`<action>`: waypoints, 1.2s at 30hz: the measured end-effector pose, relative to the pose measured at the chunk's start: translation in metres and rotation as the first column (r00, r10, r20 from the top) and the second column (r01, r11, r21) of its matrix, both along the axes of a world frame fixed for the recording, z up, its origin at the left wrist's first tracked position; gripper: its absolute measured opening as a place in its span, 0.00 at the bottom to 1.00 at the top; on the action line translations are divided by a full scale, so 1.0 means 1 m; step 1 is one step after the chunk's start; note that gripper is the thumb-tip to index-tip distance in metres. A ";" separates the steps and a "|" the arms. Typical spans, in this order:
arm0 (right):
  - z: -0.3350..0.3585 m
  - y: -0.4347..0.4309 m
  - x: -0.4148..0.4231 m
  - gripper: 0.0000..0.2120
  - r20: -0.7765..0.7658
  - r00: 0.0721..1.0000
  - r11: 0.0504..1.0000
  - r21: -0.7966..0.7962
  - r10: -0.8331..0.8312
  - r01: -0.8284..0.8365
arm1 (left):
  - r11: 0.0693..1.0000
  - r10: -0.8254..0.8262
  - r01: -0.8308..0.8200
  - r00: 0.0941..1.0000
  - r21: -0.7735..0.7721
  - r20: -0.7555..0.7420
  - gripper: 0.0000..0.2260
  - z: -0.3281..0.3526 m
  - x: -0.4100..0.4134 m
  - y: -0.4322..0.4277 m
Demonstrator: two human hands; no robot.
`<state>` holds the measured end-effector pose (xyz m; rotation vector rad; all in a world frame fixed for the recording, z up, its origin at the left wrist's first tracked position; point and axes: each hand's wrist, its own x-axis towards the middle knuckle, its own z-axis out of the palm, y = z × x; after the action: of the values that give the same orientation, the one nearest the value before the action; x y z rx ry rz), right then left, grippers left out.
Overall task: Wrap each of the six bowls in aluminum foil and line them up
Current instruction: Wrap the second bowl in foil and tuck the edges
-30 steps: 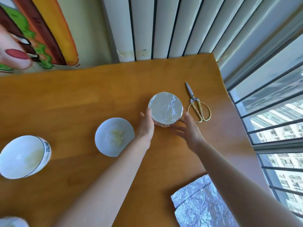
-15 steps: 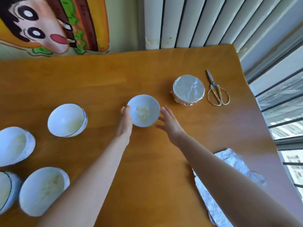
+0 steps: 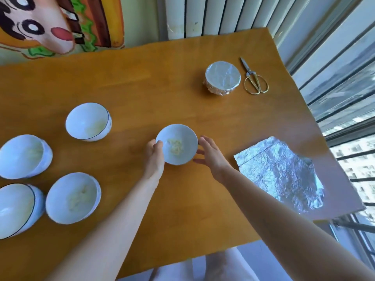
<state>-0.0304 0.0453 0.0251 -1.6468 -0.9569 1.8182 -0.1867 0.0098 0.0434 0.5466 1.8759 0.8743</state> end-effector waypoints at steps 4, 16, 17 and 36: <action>0.007 -0.012 0.026 0.20 0.101 0.995 0.988 0.152 -0.028 0.013 | 0.992 -0.062 0.095 0.936 0.079 -0.348 0.22 0.008 0.017 -0.022; -0.016 -0.057 0.200 0.25 0.717 0.673 0.930 0.095 0.185 -0.356 | 0.791 -0.611 0.591 0.778 -0.158 -0.148 0.23 -0.018 0.192 -0.028; -0.017 -0.058 0.204 0.26 0.716 0.662 0.917 0.079 0.222 -0.392 | 0.821 -0.571 0.551 0.803 -0.150 -0.173 0.20 -0.022 0.199 -0.027; 0.037 0.001 0.247 0.35 0.496 0.868 0.942 0.290 0.002 -0.168 | 0.905 -0.123 0.043 0.978 0.422 0.165 0.02 0.018 0.181 -0.016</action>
<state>0.2167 0.0458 0.0622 -1.9033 -1.4805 1.2089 -0.0060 -0.0065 0.0611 0.7692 1.4846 1.2364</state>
